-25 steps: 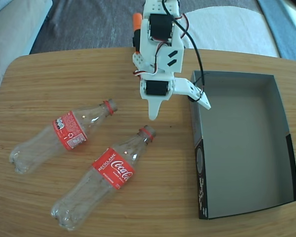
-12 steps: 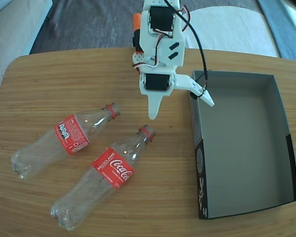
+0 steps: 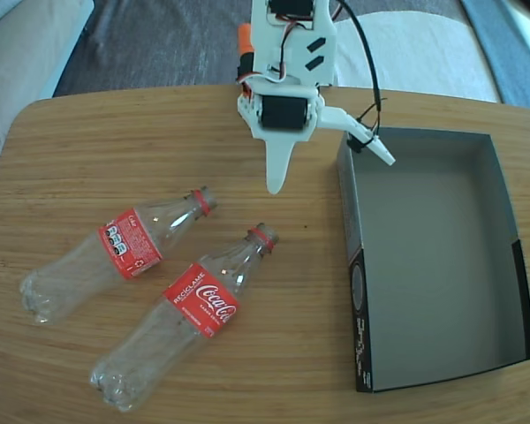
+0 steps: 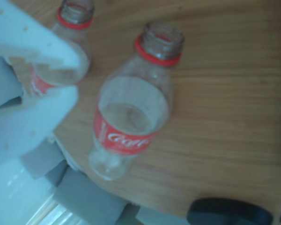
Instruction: Grasp the bottles and put them in the box.
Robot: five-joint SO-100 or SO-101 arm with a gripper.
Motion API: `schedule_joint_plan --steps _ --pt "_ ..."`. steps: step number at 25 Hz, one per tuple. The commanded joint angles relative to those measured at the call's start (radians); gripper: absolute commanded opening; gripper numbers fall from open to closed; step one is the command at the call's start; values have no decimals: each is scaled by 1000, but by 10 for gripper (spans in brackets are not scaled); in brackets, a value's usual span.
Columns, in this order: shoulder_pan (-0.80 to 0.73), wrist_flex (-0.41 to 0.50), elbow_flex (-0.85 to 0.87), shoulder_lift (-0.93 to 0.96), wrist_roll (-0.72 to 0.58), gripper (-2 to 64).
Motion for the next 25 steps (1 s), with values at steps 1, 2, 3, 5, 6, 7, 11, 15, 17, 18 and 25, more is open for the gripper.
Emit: schedule_joint_plan --steps 1,2,3,5,6,7,11,15,17,18,25 --pt "3 -2 -126 -5 -5 4" --pt "3 -6 -155 -5 -6 4" --pt "3 -12 -181 -5 -6 4" --pt "3 -14 -229 -5 -8 5" --pt "3 -14 -242 -5 -8 5" --pt "3 -14 -253 -5 -8 5" --pt "3 -14 -261 -5 -3 5" --pt "3 -15 -245 -5 2 5" --pt "3 -15 -242 -5 -3 5" --pt "3 -15 -239 -5 -6 5" --pt "2 -35 -291 -190 2 5"
